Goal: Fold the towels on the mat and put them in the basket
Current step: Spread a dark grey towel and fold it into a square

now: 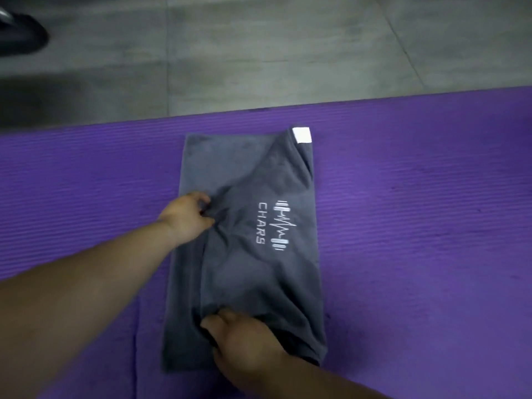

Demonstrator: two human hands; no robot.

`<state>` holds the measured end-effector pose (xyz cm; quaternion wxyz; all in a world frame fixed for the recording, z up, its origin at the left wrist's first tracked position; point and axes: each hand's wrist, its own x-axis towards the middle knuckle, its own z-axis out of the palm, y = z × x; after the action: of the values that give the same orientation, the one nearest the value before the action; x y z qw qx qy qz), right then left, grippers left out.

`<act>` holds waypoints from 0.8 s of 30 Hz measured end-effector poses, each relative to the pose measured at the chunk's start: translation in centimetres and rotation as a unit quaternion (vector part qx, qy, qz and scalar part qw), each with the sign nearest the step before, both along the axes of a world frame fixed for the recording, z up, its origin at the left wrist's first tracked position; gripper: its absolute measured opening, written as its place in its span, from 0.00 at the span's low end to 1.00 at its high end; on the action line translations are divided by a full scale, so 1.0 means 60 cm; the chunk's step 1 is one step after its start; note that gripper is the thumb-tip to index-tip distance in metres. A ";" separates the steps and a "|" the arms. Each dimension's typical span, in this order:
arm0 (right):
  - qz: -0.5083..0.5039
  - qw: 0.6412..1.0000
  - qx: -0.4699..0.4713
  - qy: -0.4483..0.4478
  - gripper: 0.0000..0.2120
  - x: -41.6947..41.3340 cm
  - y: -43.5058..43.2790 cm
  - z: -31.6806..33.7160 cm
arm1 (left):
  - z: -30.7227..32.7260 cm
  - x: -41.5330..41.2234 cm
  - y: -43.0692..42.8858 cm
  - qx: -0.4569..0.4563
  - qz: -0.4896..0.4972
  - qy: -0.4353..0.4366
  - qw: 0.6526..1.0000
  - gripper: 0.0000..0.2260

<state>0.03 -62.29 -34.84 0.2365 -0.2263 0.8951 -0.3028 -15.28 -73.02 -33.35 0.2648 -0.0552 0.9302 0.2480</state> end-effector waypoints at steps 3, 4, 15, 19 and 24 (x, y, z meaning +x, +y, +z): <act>-0.002 0.997 0.007 -0.082 0.24 -0.001 -0.004 0.015 | -0.014 -0.019 -0.015 0.015 -0.018 0.005 1.000 0.22; -0.014 0.999 -0.001 -0.030 0.22 -0.002 0.008 0.016 | -0.015 -0.027 -0.009 0.026 -0.031 0.031 0.999 0.23; -0.133 0.961 0.173 0.171 0.14 0.012 0.053 -0.057 | -0.066 -0.064 0.109 -0.014 -0.212 0.209 0.955 0.25; -0.264 0.930 0.163 0.199 0.13 0.040 0.026 -0.091 | -0.064 -0.100 0.099 0.086 -0.110 0.212 0.967 0.16; -0.244 0.925 0.174 0.234 0.13 0.039 0.033 -0.092 | -0.068 -0.152 0.027 0.239 0.156 0.153 0.946 0.13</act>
<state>2.35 -60.31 -40.35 -0.0253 -0.0210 0.9911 -0.1288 -24.42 -71.40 -37.44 0.0830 -0.0966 0.8527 0.5067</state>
